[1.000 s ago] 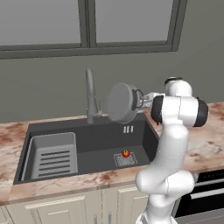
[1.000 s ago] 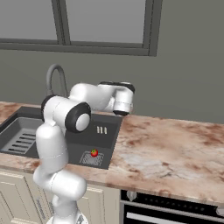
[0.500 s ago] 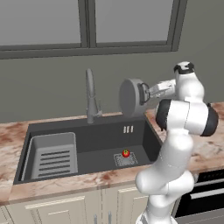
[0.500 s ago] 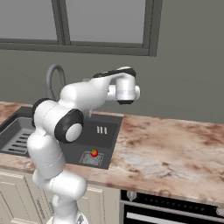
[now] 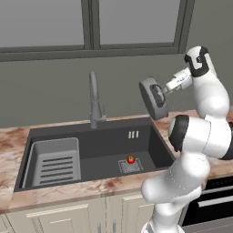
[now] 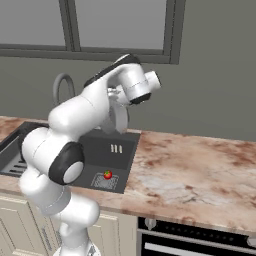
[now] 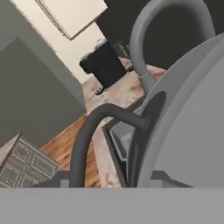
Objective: Dump the tomato from the pot into the sink. Then turn on the water and wash the tomato. Then turn off the water and put the tomato back in the pot.
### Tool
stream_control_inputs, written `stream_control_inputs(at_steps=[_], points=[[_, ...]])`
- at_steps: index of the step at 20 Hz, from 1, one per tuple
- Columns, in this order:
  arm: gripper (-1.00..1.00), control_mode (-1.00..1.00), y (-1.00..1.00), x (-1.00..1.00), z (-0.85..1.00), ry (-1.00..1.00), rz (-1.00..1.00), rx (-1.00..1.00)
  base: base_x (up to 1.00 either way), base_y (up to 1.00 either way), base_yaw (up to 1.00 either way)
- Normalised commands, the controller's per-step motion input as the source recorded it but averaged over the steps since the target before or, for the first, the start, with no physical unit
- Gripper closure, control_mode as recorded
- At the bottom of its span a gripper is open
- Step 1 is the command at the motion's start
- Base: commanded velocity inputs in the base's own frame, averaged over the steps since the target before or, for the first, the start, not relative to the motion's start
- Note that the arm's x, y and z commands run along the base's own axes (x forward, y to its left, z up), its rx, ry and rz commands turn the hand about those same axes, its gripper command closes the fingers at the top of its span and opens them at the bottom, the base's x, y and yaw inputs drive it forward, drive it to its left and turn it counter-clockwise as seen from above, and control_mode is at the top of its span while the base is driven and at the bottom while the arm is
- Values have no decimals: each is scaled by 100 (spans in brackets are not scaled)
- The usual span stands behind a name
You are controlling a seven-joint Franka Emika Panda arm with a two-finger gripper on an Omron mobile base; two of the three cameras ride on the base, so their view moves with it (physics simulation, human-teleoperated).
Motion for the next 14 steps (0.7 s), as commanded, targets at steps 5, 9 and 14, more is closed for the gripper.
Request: stream_control_inputs(at_steps=[5,9,14], points=[[100,-100,-34,-33,0,0,-22,-43,0,0,0],[100,-100,-51,-18,0,8,-25,-38,0,0,0],[100,-100,-46,-44,-26,17,-21,-29,0,0,0]])
